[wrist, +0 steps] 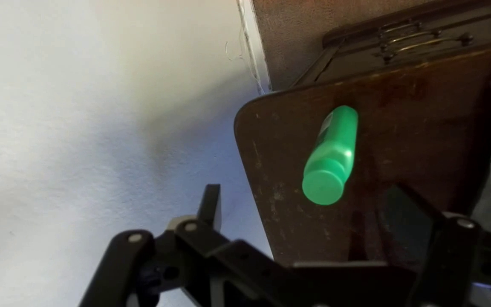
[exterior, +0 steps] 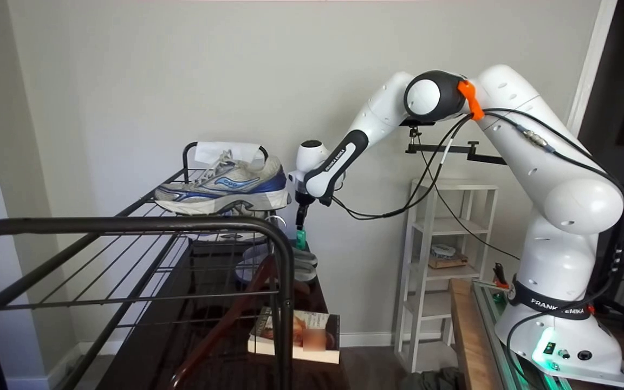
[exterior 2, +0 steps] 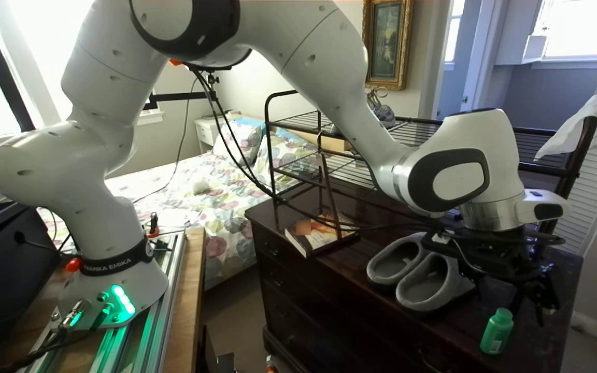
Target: Put a shoe on the top stand and put the green bottle in the shoe
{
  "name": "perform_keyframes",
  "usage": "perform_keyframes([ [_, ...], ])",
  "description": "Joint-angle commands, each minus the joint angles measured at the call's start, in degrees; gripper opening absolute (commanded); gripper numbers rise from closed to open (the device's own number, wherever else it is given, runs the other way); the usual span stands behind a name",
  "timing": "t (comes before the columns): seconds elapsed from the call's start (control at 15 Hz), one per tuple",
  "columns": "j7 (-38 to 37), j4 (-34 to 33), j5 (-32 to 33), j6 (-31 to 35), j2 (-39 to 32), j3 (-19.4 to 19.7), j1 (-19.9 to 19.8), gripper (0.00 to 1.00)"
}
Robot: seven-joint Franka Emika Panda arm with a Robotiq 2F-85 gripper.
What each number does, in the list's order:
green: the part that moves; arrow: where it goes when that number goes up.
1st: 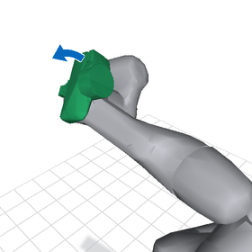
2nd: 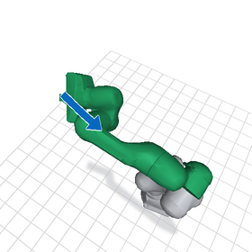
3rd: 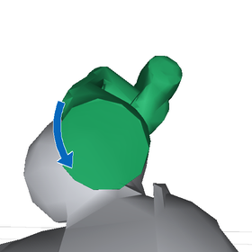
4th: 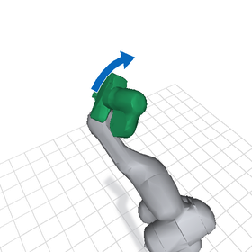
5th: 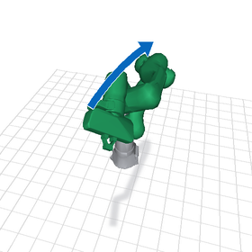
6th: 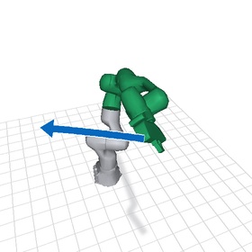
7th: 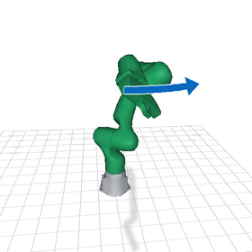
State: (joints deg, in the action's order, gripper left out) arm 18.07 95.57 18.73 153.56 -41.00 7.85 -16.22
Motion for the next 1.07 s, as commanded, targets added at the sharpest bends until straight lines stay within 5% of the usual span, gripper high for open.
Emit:
perform_keyframes([
  [0.0, 1.79, -4.68, -2.96, -2.38, -3.63, -0.77, -0.90, 1.00],
  [1.0, 1.81, -10.22, -7.39, -7.54, -8.96, -2.68, -1.97, 1.00],
])
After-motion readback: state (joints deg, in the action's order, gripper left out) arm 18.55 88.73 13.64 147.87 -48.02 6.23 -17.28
